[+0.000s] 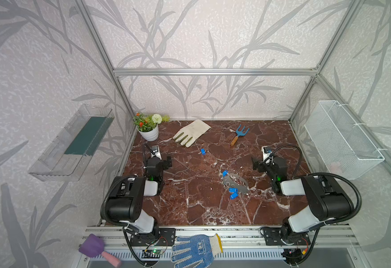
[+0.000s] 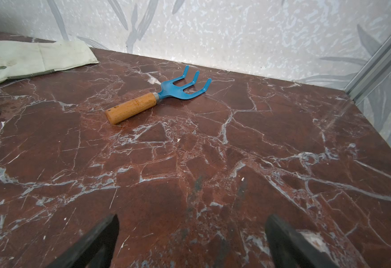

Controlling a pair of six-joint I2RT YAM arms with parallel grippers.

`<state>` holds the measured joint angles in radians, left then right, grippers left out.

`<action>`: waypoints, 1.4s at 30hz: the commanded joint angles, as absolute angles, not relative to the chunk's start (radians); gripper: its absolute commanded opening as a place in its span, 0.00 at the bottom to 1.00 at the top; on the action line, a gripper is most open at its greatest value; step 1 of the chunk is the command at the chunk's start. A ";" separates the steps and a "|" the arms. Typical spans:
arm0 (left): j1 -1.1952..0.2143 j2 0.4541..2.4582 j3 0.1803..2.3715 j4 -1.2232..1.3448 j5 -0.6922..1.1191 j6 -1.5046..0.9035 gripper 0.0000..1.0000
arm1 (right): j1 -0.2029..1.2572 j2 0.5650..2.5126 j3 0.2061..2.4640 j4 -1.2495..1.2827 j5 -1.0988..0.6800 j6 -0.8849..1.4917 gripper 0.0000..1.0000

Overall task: Attach keys to a key ring
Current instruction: Move the keyring to the center of the table.

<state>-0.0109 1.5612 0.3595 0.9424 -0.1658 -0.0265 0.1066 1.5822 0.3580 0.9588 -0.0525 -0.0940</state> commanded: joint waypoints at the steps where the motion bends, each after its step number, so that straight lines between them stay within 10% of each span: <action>1: -0.006 1.561 0.376 0.941 -0.168 -0.029 0.99 | 0.102 1.572 0.360 0.985 -0.040 -0.083 0.99; 32: -0.006 1.544 0.368 0.946 -0.144 -0.020 0.99 | 0.102 1.571 0.381 0.948 0.009 -0.071 0.99; 42: -0.003 1.126 0.835 -0.198 -0.468 -0.489 0.99 | 0.110 1.079 0.338 0.667 0.172 0.183 0.99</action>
